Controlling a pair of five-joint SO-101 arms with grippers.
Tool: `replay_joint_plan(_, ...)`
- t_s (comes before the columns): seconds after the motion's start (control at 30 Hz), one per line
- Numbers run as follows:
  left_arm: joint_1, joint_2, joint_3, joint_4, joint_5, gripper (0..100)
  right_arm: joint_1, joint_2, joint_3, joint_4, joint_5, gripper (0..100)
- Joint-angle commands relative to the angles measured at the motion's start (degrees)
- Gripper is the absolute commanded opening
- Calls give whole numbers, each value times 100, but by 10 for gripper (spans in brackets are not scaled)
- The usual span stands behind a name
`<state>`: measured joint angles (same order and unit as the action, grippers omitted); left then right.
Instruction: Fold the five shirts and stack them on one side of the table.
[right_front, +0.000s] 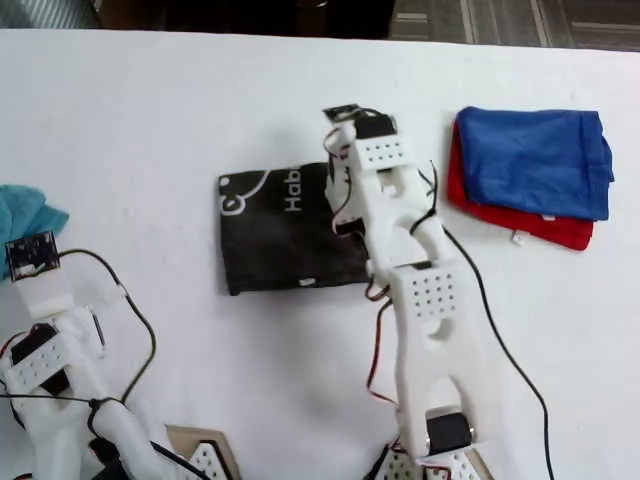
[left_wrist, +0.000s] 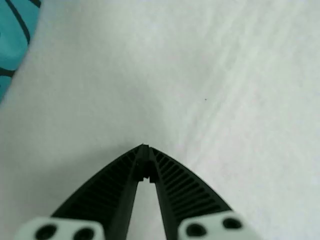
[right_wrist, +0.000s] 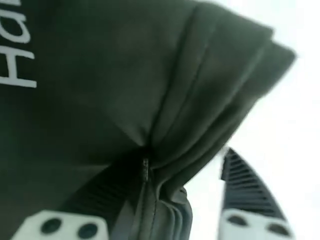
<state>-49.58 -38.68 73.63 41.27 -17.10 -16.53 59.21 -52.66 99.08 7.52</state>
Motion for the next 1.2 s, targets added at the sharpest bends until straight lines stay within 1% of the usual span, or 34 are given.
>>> replay_joint_plan(0.0, -26, -141, -13, -79, 35, 26, -207, 497, -387, 189, 536, 110)
replay_joint_plan(0.07, -26, -141, -13, -79, 35, 26, -303, 576, -396, 189, 738, 73)
replay_joint_plan(0.17, -26, -141, -13, -79, 35, 26, -330, 514, -422, 189, 747, 14)
replay_joint_plan(0.53, -26, -141, -13, -79, 35, 26, -215, -277, -387, 189, 738, 26)
replay_joint_plan(0.6, -26, -141, -13, -79, 35, 26, -189, -347, -378, 189, 615, 58)
replay_joint_plan(0.73, -26, -141, -13, -79, 35, 26, -163, -435, -378, 189, 211, 243)
replay_joint_plan(0.8, -26, -141, -13, -79, 35, 26, -171, -479, -396, 189, 202, 302)
replay_joint_plan(1.17, -26, -141, -13, -79, 35, 26, -84, -1490, -378, 189, 176, 293)
